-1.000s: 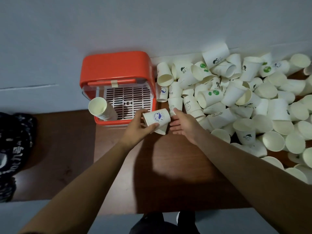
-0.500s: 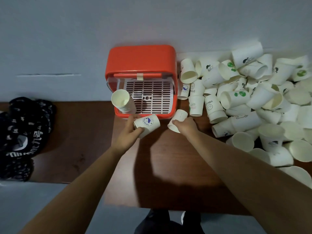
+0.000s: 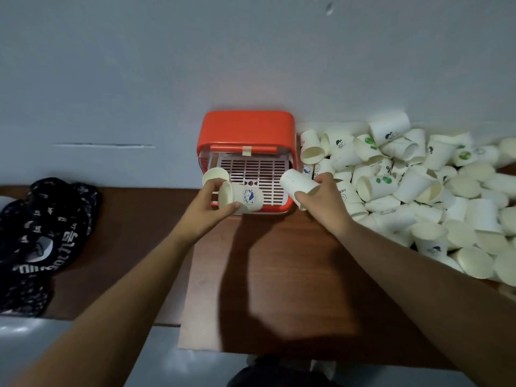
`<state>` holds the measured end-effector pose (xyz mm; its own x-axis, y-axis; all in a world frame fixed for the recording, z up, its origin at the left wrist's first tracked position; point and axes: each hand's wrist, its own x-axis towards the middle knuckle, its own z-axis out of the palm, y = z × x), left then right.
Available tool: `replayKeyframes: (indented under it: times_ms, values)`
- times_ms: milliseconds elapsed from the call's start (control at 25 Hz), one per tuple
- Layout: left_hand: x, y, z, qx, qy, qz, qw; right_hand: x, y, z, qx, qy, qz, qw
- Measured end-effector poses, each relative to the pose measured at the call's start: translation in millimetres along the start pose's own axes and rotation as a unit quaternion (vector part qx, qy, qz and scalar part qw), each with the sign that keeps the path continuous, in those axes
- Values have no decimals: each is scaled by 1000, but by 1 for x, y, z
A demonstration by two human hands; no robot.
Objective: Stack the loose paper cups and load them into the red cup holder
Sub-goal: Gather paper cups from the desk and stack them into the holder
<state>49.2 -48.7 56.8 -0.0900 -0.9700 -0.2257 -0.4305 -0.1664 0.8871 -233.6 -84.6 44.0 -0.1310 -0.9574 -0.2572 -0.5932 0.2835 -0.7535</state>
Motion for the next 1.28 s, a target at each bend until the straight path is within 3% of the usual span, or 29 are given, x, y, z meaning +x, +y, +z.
replayKeyframes:
  times_ms: [160, 240, 360, 680, 760, 920, 1080, 1280]
  values:
    - [15, 9, -43, 69, 129, 15, 989, -7, -44, -3, 8, -23, -68, 997]
    - [26, 7, -52, 102, 156, 3, 982, -6, -57, 5, 14, -37, -94, 995]
    - [36, 2, -46, 151, 129, 8, 980, -2, -63, 23, 30, -38, -128, 991]
    - [67, -27, -40, 267, 132, 60, 953, 4, -69, 54, 13, 3, -126, 992]
    - [71, -44, -43, 297, 84, 42, 950, 8, -71, 58, 3, 18, -141, 990]
    - [73, -64, -50, 255, -35, 12, 966, 12, -81, 69, 0, 17, -174, 985]
    - [75, -68, -55, 213, -33, 43, 975, 13, -97, 86, -41, -32, -237, 970]
    - [69, -76, -62, 113, -17, -4, 993, 14, -111, 113, -173, -42, -363, 914]
